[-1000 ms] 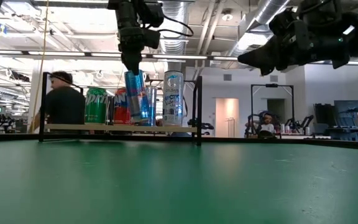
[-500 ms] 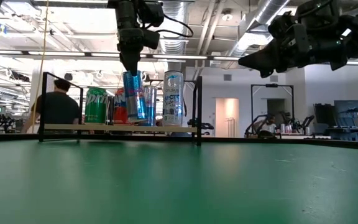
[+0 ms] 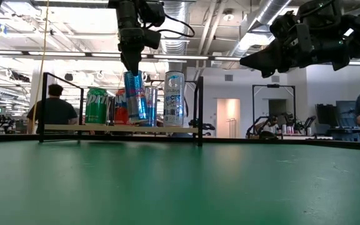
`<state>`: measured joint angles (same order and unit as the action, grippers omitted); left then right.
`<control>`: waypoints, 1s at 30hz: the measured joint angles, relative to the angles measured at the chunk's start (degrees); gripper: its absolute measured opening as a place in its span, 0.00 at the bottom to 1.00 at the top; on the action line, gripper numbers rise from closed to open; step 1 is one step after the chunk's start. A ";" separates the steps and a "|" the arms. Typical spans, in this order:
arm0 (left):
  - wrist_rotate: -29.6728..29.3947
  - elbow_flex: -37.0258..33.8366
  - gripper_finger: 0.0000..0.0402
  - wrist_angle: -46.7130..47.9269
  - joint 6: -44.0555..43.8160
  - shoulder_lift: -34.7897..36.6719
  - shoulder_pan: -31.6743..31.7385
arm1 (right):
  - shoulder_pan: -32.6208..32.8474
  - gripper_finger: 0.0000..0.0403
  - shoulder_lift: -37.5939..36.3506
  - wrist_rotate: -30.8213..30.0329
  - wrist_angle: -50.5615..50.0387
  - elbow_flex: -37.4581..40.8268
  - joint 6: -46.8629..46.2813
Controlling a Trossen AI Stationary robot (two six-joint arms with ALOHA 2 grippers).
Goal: Place canned beverage on shelf
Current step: Put the blue soda can on the shelf aligned with the other blue soda can
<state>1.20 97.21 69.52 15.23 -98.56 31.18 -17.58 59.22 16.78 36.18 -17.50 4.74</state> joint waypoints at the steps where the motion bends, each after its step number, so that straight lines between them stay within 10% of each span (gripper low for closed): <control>1: -0.01 0.00 0.60 -0.02 0.01 0.00 0.00 | 0.00 0.07 0.00 0.00 -0.03 0.00 0.06; 30: -0.56 0.00 0.60 -2.95 3.21 -1.92 0.31 | 0.42 0.07 0.00 1.40 -0.24 -0.04 0.25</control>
<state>0.64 97.21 66.56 18.44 -100.49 31.48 -17.17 59.22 18.17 35.94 -17.54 4.99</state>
